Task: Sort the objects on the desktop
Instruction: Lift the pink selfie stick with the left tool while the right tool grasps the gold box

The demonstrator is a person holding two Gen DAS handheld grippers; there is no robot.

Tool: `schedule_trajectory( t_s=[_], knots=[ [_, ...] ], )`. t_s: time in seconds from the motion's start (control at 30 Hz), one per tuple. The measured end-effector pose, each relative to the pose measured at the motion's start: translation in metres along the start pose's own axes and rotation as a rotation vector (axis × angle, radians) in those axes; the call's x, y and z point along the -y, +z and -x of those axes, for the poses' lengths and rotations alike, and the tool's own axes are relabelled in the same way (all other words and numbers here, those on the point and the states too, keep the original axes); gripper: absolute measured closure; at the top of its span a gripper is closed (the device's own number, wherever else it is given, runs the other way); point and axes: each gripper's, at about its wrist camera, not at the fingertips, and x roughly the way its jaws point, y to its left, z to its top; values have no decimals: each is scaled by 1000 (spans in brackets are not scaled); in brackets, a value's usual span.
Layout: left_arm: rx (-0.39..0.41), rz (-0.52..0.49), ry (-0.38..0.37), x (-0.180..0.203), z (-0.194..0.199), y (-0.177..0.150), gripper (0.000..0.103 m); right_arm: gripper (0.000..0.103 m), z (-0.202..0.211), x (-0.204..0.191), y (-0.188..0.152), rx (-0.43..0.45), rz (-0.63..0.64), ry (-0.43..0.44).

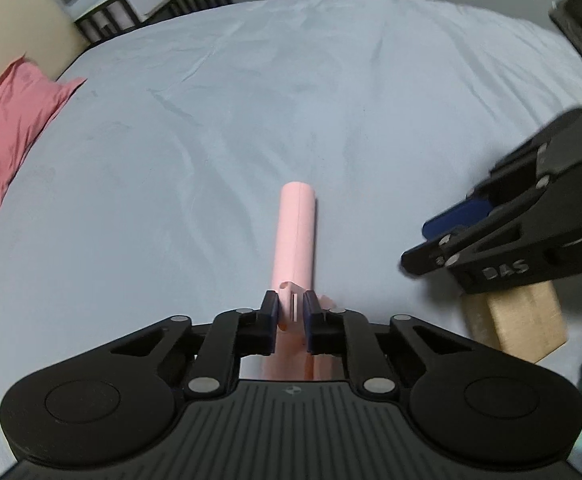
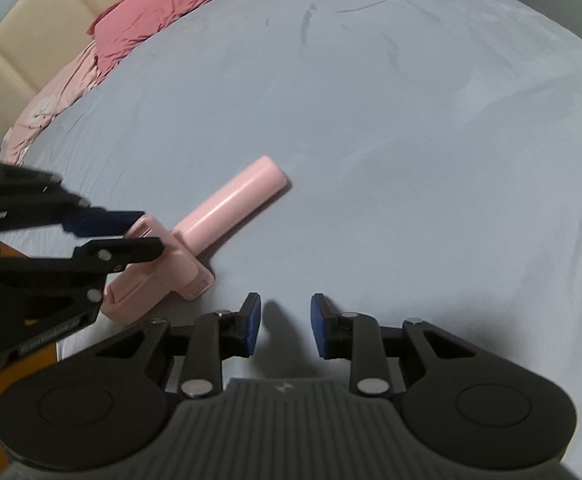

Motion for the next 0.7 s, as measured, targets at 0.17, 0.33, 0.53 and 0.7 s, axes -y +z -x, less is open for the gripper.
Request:
schedule_trajectory(
  t_s=[0.17,0.33,0.53,0.7],
  knots=[
    [30,96,18,8,19,-12,94,65,9,3,-6,-21,-80,30],
    [84,145,46,16,53,-30,95,51,33,-9,-18,-12,-90,52],
    [175,157,88,23,108,-43,95,41,55,-25,-34,1,-81,-12],
    [233,151,127,25,156,-53,95,39,50,-32,-35,-42,-103,-78]
  ],
)
